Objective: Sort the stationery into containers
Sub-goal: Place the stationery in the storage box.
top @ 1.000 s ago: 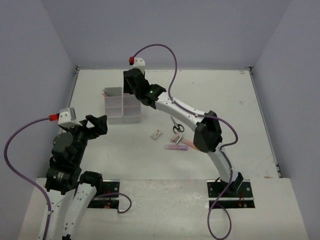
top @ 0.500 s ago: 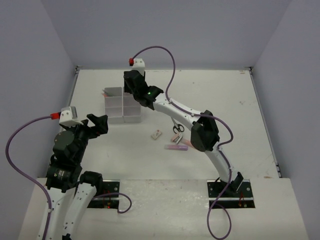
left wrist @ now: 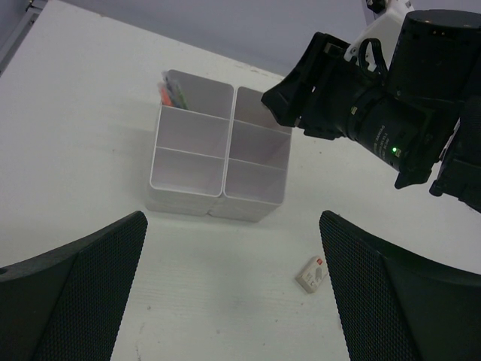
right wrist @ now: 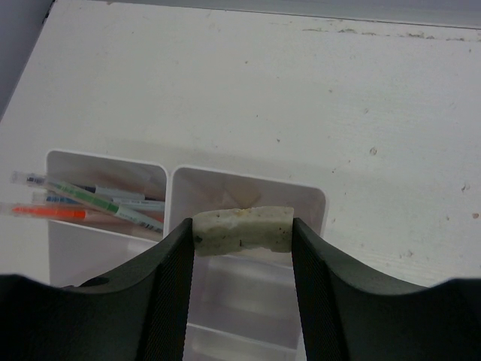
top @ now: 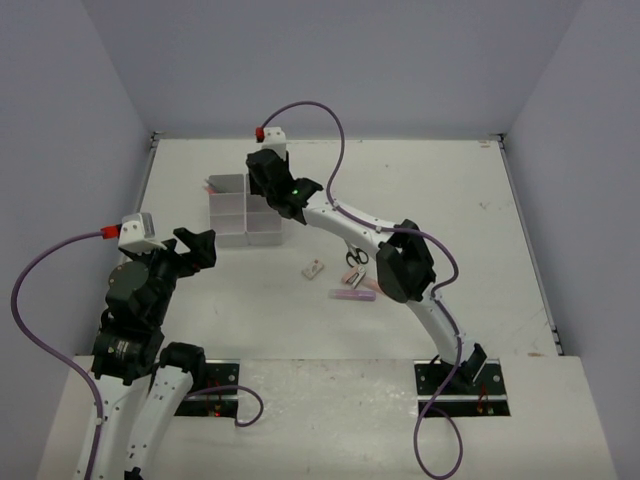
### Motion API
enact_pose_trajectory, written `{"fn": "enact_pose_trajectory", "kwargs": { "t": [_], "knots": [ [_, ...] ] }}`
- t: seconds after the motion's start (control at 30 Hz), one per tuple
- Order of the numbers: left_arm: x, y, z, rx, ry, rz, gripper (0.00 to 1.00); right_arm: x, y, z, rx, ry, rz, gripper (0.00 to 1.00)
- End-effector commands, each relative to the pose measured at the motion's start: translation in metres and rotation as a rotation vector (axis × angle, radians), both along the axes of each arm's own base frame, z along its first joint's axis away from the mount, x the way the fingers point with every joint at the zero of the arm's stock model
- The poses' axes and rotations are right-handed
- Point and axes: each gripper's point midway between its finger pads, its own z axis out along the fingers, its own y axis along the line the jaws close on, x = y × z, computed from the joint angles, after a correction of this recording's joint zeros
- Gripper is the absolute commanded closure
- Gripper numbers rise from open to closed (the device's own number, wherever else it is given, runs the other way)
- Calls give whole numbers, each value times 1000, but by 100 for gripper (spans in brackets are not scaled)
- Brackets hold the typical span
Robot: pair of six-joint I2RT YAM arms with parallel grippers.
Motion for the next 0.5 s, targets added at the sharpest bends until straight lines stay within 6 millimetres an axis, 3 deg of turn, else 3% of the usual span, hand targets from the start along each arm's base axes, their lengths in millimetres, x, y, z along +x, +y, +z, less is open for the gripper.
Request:
{"fn": "enact_pose_trajectory", "kwargs": {
  "t": [0.0, 0.2, 0.47],
  "knots": [
    [0, 1, 9, 7, -28, -2, 0, 3, 1, 5, 6, -28, 10, 47],
    [0, 0, 10, 8, -32, -8, 0, 2, -1, 19, 0, -47, 25, 25],
    [0, 1, 10, 8, -35, -5, 0, -15, -21, 74, 45, -113, 43, 21]
  ]
}}
